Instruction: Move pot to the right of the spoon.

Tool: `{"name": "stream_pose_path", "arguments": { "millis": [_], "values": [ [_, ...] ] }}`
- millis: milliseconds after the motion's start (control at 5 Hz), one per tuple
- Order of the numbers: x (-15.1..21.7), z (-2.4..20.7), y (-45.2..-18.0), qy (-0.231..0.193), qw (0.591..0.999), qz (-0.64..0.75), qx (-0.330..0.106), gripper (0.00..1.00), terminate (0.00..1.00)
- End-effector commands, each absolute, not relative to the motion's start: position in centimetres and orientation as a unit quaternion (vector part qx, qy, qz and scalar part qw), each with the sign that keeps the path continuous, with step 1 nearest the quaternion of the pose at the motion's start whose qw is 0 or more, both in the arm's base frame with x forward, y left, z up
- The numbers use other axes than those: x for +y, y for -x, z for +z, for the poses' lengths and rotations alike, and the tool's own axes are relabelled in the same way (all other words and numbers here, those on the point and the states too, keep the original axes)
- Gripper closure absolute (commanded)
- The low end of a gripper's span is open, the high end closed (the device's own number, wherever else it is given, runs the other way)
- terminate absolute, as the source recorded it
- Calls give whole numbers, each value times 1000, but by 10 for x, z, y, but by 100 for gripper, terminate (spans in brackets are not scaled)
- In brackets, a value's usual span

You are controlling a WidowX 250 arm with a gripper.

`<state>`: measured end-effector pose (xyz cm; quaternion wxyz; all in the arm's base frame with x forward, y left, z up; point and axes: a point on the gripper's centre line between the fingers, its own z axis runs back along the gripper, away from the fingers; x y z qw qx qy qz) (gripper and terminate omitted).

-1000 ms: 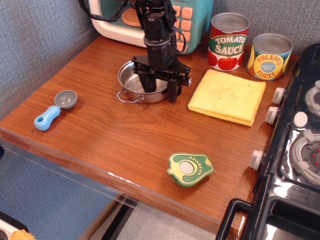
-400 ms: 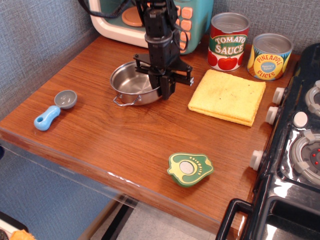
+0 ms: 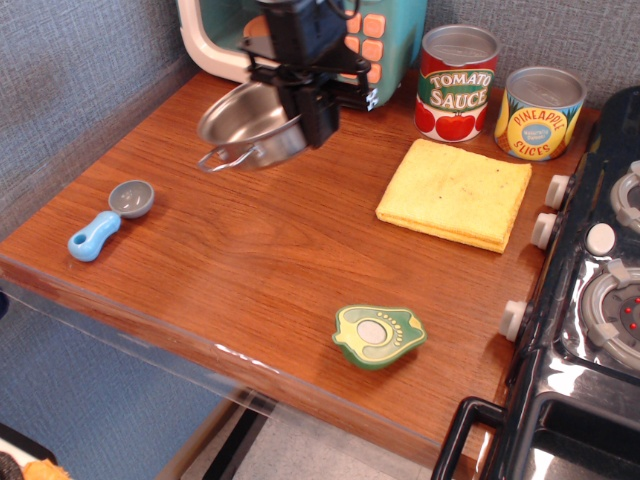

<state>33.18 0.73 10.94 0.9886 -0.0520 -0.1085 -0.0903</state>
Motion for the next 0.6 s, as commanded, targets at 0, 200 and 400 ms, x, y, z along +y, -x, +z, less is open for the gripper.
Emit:
{"name": "stream_pose_path", "arguments": {
  "millis": [0,200,400],
  "values": [
    [-10,79,-251,33,991,-116,-61,100,0],
    [-7,61,-245,24,993,-105,-39,100,0],
    [4,54,-250,10,996,-89,-28,100,0]
  ]
}}
